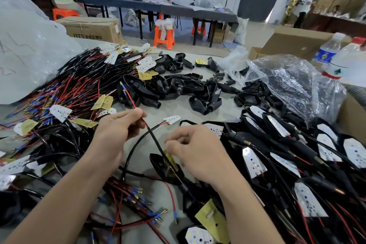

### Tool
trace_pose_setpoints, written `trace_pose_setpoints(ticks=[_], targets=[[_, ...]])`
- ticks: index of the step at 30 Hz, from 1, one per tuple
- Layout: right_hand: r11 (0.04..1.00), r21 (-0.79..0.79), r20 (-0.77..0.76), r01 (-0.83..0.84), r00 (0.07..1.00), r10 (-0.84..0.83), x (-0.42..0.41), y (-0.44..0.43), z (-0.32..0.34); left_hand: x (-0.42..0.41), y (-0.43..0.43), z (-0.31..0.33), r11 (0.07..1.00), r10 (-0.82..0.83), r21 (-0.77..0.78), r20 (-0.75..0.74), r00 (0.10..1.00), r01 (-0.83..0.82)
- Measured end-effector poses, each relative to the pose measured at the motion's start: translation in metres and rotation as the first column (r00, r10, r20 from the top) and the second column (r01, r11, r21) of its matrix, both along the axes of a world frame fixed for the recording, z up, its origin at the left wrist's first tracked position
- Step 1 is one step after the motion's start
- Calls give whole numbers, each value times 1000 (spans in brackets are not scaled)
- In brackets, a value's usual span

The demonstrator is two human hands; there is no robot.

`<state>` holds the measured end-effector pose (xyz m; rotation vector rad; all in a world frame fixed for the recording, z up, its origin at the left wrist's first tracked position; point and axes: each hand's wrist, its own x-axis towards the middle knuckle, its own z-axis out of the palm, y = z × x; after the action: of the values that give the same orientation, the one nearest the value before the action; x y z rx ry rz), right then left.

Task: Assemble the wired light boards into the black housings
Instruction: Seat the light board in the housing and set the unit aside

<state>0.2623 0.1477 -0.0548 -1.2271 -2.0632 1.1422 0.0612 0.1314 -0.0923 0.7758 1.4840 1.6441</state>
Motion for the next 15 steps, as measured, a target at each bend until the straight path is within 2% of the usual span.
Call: trace_pose_setpoints(ticks=[2,4,6,7,8,10,12,15], targets=[[991,83,-25,104,994,-102,5,9,10,2,0,-1,1000,-7,-21,-87,996,5],[959,228,33,170,983,-182,9,28,27,6,1,-3,998,-10,-58,-162,987,1],[917,359,164,175,955,-246,13,61,46,9,4,-5,995,-1,-101,-236,972,-23],[900,416,291,133,918,-270,15,81,56,10,5,-6,992,-3,-125,-272,962,-33],[889,456,461,46,842,-280,16,101,64,10,5,-7,990,-11,-139,-301,953,-33],[891,437,736,-124,619,-275,19,133,73,13,5,-6,988,-31,-154,-371,928,-28],[913,342,866,-224,453,-213,20,154,70,19,2,-5,986,-21,-159,-437,899,-54],[952,224,931,-207,334,-147,26,180,57,25,-4,0,985,11,-140,-531,847,-100]])
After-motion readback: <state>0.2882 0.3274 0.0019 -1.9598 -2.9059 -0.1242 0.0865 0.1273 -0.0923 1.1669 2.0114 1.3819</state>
